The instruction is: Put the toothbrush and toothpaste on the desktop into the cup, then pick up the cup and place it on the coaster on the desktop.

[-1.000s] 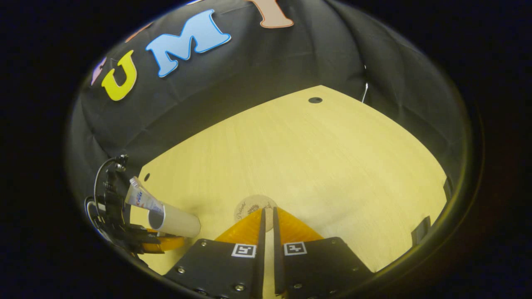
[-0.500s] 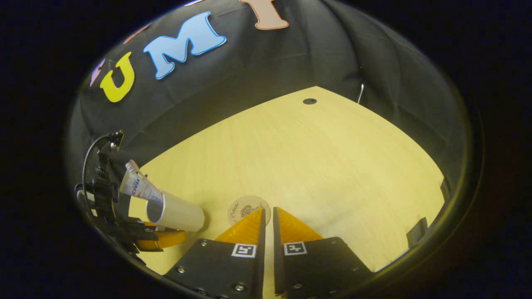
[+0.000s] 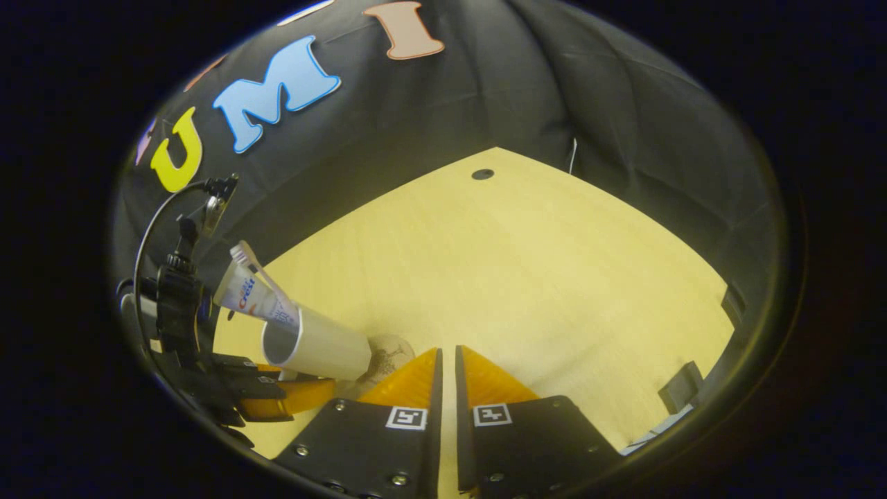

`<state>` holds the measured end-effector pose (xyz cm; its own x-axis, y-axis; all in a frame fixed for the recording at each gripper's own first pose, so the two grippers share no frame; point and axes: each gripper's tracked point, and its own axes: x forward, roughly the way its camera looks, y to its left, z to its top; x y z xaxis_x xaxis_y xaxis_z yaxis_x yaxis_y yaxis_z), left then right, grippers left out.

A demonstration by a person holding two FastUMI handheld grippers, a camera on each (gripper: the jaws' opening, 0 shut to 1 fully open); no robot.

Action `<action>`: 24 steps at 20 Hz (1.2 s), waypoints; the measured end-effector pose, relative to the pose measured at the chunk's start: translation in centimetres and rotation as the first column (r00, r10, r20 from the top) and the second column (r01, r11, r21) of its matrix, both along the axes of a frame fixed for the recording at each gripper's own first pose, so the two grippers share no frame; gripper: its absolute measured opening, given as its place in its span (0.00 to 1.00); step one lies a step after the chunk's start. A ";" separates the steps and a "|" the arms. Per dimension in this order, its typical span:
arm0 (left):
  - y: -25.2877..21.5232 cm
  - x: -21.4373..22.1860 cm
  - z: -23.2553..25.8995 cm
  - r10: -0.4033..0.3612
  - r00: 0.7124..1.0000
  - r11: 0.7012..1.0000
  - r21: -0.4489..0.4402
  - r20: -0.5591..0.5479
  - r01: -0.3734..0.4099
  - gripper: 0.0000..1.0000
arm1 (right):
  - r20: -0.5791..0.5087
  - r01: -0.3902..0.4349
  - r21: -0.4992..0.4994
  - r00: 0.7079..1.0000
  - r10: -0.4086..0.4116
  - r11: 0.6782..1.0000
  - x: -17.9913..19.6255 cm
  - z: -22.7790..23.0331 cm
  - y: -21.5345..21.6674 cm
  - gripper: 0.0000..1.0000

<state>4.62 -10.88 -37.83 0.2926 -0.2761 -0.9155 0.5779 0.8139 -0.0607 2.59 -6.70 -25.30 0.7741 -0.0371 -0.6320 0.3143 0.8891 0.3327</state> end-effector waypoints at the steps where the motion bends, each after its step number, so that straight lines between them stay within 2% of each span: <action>1: -0.4 0.2 -0.3 -0.002 1.000 1.000 0.003 -0.004 0.002 0.35 | -0.002 0.008 0.002 1.000 -0.008 1.000 -0.2 -0.1 -0.4 0.10; 11: -2.1 0.2 -1.8 0.012 0.999 0.999 0.048 -0.038 -0.010 0.36 | -0.032 0.058 0.028 0.998 -0.057 0.998 -1.1 -1.2 -4.0 0.10; 17: -1.8 -0.3 -1.8 0.006 0.999 0.998 0.069 -0.033 -0.004 0.36 | -0.036 0.038 0.026 0.999 -0.037 0.999 -0.4 -1.2 -4.3 0.10; 24: -1.5 -0.4 -0.9 0.048 0.999 0.999 0.021 0.016 -0.049 0.38 | -0.023 -0.014 0.011 1.000 0.014 1.000 0.3 -0.4 -3.5 0.10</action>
<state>4.21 -12.39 -38.74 0.3193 -0.2413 -0.9164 0.5384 0.8420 -0.0341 2.92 -10.24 -25.70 0.7600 -0.0190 -0.6496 0.3091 0.8898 0.3356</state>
